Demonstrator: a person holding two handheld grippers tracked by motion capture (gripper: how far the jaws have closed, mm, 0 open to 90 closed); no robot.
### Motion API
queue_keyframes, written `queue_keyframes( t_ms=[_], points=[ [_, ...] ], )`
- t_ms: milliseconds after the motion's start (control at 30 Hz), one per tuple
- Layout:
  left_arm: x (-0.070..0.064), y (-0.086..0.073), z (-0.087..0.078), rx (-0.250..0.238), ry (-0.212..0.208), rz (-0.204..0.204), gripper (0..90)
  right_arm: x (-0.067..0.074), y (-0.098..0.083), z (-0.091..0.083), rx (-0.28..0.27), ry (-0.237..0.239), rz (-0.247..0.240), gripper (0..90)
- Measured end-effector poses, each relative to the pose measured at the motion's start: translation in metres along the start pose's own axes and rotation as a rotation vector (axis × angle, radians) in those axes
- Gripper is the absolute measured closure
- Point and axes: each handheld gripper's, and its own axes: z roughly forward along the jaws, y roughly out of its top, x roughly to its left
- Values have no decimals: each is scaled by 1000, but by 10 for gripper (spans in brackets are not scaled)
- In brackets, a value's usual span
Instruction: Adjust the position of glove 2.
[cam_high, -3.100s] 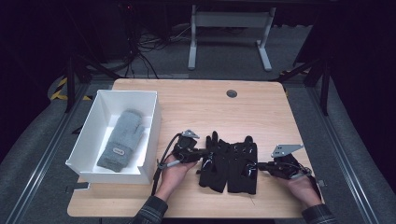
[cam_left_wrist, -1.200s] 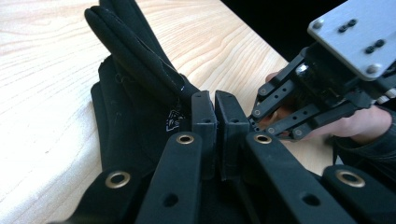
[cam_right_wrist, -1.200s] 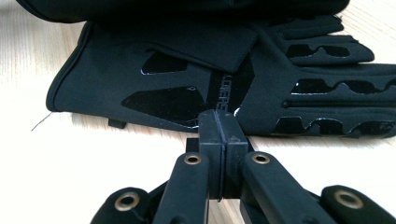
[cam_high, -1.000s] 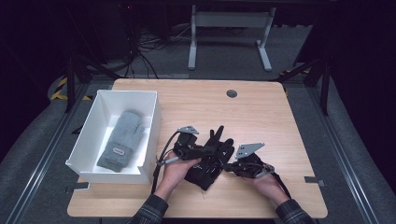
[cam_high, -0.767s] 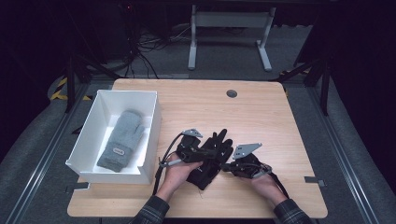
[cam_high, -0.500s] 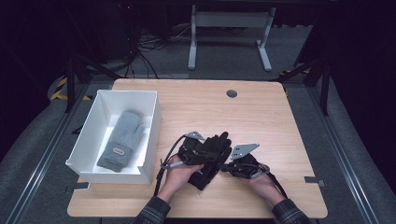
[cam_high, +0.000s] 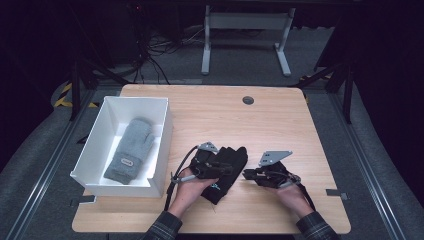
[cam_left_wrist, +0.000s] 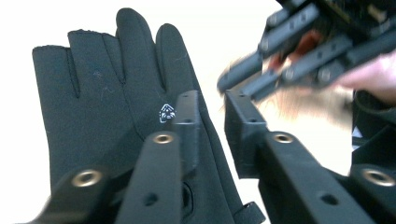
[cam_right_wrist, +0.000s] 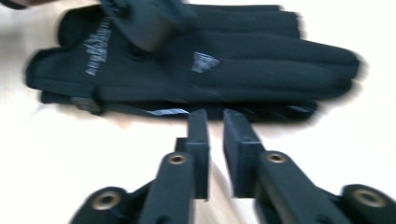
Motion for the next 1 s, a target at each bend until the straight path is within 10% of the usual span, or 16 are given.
queue_keyframes(
  t_ms=[400, 1000],
  points=[
    [-12, -1, 31, 181, 75, 82, 900, -41, -37, -36, 23, -204, 109, 402],
    [-28, -20, 12, 302, -10, 163, 900, -58, -59, -41, 0, -275, 133, 229]
  ],
)
